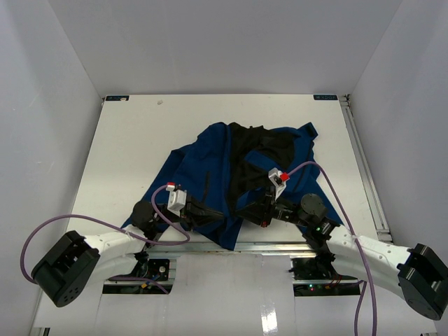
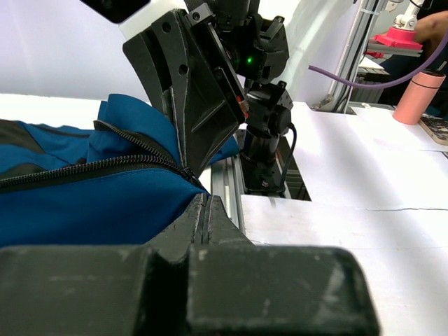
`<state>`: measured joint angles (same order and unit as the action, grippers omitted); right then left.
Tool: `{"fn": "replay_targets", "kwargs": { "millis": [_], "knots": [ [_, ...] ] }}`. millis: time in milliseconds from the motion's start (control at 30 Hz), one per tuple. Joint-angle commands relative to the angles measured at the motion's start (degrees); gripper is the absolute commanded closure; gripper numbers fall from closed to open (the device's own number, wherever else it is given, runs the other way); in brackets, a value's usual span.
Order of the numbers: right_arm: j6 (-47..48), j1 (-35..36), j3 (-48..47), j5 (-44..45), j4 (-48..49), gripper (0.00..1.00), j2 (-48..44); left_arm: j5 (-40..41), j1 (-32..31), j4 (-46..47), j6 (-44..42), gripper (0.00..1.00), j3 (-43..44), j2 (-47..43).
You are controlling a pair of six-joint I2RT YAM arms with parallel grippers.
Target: Zip up the jacket
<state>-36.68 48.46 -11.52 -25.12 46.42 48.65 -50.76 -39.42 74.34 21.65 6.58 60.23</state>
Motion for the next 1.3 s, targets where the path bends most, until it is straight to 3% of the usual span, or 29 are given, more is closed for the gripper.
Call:
{"fn": "replay_targets", "kwargs": {
  "millis": [0, 800, 967, 1033, 1267],
  "knots": [
    [1.3, -3.3, -2.6, 2.4, 0.0, 0.92, -1.4, -6.0, -0.2, 0.2, -0.9, 1.00, 1.8, -2.2],
    [-0.9, -9.7, -6.4, -6.1, -0.6, 0.92, 1.1, -10.7, -0.2, -10.8, -4.5, 1.00, 4.9, -2.8],
    [-1.0, -9.9, -5.7, -8.6, 0.9, 0.92, 2.4, -4.8, -0.2, -13.0, -5.0, 1.00, 5.0, -4.7],
    [-1.5, -9.8, -4.4, -9.5, 3.4, 0.92, 3.4, -0.9, -0.2, -13.0, -4.0, 0.87, 5.1, -5.4],
    [-2.3, -9.4, -3.5, -10.6, 7.3, 0.92, 6.7, 1.7, -0.2, -8.3, 1.1, 0.63, 6.3, -2.6]
  ]
}}
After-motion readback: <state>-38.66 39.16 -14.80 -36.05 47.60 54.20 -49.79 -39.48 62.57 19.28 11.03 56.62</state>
